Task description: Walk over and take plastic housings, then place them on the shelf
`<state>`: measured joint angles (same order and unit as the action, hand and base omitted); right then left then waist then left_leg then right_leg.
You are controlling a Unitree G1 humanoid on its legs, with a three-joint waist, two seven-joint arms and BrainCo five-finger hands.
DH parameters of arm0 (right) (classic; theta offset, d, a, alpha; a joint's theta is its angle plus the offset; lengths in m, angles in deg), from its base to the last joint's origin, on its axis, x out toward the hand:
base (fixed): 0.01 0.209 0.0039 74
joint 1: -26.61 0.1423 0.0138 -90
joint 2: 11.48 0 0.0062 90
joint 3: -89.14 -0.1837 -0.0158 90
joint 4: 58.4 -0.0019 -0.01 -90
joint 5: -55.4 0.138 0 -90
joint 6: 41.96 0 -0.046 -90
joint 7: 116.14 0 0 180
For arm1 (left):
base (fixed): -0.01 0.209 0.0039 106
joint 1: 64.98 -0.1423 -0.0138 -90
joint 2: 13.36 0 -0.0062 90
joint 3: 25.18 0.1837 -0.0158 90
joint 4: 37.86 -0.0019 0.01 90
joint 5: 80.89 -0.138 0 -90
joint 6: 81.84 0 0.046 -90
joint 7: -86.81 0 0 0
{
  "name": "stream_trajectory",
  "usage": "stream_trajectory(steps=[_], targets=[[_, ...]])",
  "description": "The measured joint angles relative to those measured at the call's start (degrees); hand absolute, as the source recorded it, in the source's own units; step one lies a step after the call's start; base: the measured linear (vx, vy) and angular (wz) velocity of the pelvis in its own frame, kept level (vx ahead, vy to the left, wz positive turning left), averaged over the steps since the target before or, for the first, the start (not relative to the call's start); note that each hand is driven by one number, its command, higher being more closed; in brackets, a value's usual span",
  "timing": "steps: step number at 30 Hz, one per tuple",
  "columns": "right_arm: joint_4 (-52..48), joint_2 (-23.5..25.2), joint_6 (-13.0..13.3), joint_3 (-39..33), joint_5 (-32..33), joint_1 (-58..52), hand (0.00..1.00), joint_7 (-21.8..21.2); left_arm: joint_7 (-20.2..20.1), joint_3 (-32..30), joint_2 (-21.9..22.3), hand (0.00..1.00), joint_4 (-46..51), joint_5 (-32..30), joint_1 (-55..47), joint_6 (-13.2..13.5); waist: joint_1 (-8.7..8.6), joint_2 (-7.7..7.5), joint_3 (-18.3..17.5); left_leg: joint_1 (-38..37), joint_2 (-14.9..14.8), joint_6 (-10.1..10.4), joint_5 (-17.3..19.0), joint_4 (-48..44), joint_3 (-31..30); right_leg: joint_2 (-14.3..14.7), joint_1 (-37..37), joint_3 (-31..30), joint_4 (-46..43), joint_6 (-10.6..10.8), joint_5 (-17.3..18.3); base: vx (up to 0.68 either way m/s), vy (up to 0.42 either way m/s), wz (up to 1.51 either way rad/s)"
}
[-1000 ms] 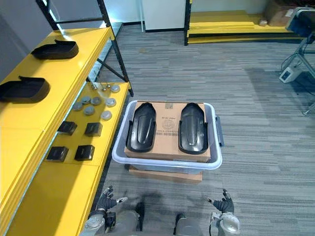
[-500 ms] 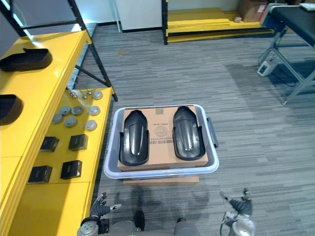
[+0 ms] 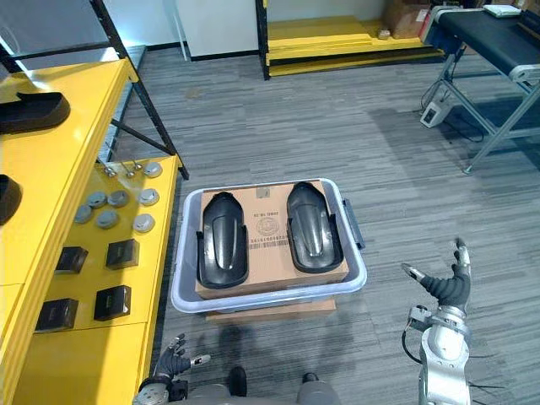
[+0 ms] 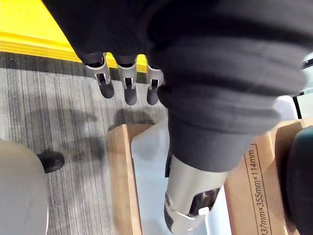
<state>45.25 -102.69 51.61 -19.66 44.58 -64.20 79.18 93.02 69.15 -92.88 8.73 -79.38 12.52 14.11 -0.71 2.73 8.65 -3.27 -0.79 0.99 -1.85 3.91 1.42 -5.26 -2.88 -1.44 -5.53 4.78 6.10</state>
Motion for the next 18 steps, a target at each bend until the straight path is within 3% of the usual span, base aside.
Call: stream_trajectory(steps=[8,13,18], targets=[[16.0,-1.6,-3.5,4.1,-1.2,14.6,0.00,3.9,0.4,0.5,-0.1,0.00,0.6,0.1,0.1,0.9,1.51,0.27,0.9,0.9,0.2,0.1,-2.2,1.4,-2.9,0.1,-0.4,3.0,1.0,-0.4,-0.8,-0.05,-0.020,0.21],[29.0,-6.3,-4.2,6.6,-0.4,29.3,0.00,5.9,1.7,2.0,0.1,0.00,1.2,1.4,1.7,1.8,1.70,2.90,5.8,5.4,0.2,-0.1,-4.3,1.4,-3.8,0.2,3.4,3.8,0.9,-0.3,-2.4,-0.09,-0.002,0.09],[39.9,-8.6,-4.3,7.9,1.5,37.9,0.00,5.7,3.1,2.9,0.2,0.00,1.2,3.5,3.7,2.2,2.12,3.23,9.2,7.8,0.1,0.1,-5.4,1.4,-5.4,0.3,5.1,5.0,0.8,-0.4,-2.8,-0.05,-0.006,0.16]])
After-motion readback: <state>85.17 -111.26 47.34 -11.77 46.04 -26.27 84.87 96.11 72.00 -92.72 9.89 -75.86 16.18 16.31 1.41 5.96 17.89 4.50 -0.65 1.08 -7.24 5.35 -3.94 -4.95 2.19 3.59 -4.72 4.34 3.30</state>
